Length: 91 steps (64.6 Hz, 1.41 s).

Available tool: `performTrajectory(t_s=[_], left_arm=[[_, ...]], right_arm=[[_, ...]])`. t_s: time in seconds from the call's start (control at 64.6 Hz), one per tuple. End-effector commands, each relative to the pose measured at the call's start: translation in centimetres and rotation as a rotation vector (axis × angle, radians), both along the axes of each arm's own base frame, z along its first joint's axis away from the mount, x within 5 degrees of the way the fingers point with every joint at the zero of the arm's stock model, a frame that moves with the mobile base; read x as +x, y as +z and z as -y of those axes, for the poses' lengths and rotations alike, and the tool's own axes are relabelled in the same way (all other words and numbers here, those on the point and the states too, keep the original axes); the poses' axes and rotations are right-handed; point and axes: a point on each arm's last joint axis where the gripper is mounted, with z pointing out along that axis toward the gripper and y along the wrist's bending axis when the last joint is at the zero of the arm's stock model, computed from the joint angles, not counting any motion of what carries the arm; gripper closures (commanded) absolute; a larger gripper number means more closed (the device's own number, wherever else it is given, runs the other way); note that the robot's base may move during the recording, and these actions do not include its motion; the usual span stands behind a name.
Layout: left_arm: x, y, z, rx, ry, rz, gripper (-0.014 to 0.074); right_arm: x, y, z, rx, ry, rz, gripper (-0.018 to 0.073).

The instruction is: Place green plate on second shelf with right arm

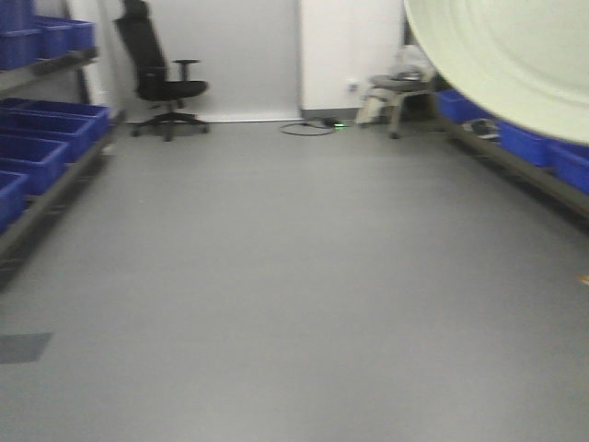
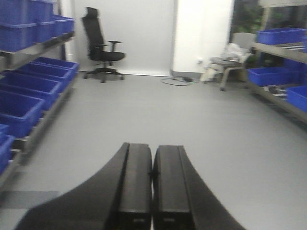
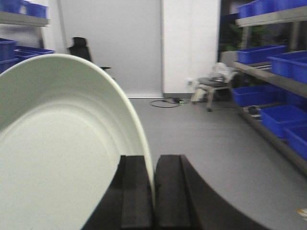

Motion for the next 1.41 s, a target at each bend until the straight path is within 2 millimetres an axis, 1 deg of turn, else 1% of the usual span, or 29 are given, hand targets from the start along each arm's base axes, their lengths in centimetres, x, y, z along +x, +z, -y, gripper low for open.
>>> performTrajectory(t_s=[0.0, 1.392], left_arm=[[0.01, -0.54, 0.03, -0.011, -0.004, 0.058, 0.0465], [0.01, -0.54, 0.03, -0.011, -0.004, 0.058, 0.0465]], right_arm=[[-0.33, 2.09, 0.10, 0.013, -0.008, 0.146, 0.0529], [-0.33, 2.09, 0.10, 0.013, -0.008, 0.146, 0.0529]])
